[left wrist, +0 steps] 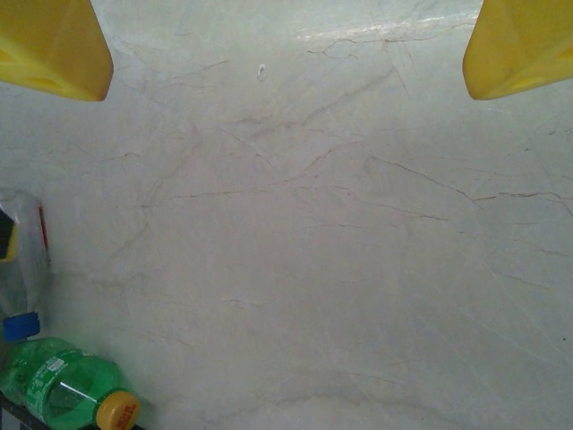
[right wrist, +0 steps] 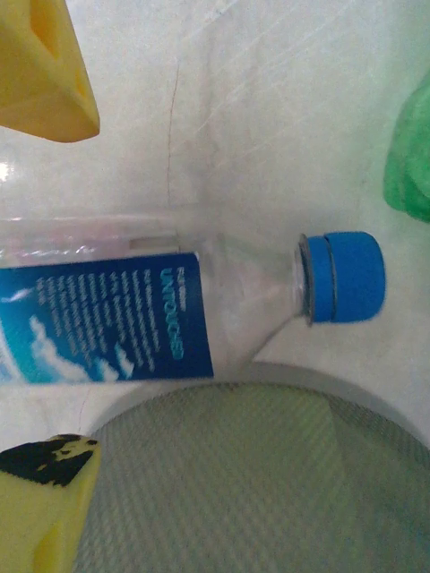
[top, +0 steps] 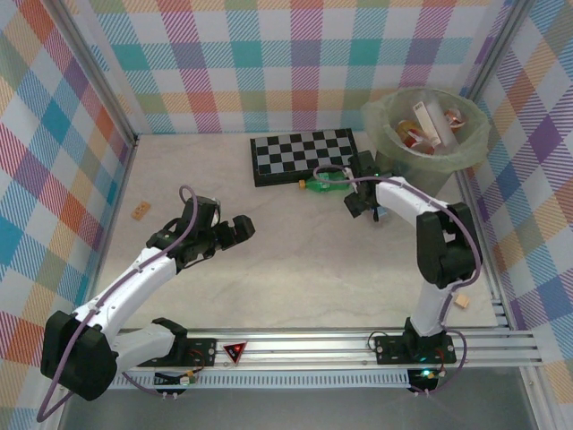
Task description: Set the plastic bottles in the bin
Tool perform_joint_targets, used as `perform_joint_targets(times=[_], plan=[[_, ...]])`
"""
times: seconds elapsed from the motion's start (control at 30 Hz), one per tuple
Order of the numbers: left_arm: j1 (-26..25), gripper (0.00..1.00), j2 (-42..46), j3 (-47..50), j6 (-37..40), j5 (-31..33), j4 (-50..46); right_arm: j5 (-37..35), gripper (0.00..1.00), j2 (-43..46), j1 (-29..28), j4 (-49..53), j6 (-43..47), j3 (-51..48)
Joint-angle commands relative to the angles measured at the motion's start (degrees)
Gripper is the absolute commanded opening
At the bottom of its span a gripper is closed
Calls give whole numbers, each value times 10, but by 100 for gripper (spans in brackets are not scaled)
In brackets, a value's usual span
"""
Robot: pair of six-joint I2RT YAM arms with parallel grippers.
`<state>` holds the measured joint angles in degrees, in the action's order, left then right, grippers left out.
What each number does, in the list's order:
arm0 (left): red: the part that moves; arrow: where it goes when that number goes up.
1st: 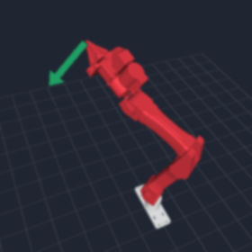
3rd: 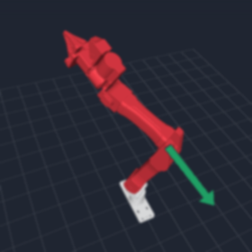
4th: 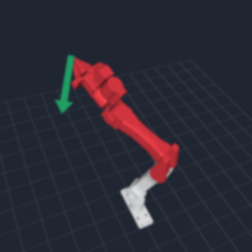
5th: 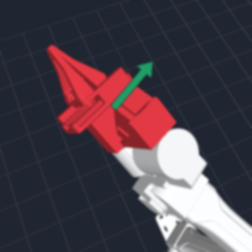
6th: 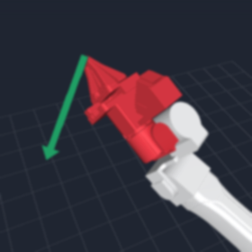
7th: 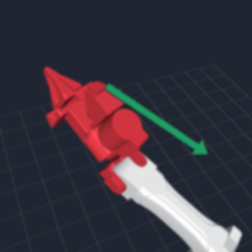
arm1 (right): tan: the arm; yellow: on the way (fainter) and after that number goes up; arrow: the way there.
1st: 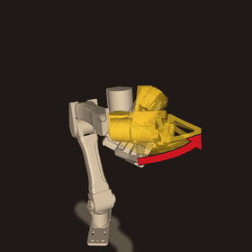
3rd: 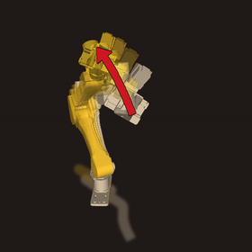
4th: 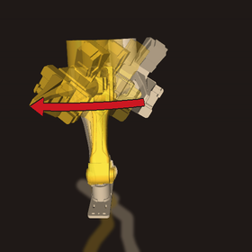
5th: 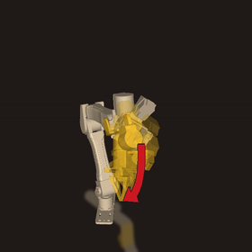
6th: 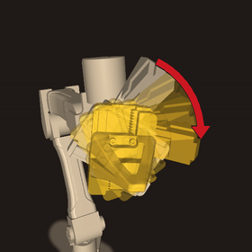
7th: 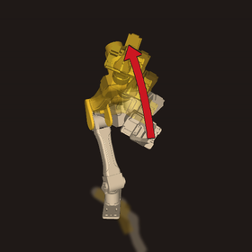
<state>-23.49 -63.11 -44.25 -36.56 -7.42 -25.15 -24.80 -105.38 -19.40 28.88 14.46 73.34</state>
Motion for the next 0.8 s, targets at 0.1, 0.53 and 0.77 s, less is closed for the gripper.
perform_joint_targets(times=[0.1, 0.53, 0.77], plan=[[6, 100, 1, -5, 10, 4, 0, -9, 85, -38, 13, -34, 5, -6], [5, 100, 18, -2, 10, 11, -14, 37, 65, -34, 16, -42, -23, -23], [5, 100, 7, -3, 10, 7, -4, 54, 57, -4, 4, -24, -38, -26]])
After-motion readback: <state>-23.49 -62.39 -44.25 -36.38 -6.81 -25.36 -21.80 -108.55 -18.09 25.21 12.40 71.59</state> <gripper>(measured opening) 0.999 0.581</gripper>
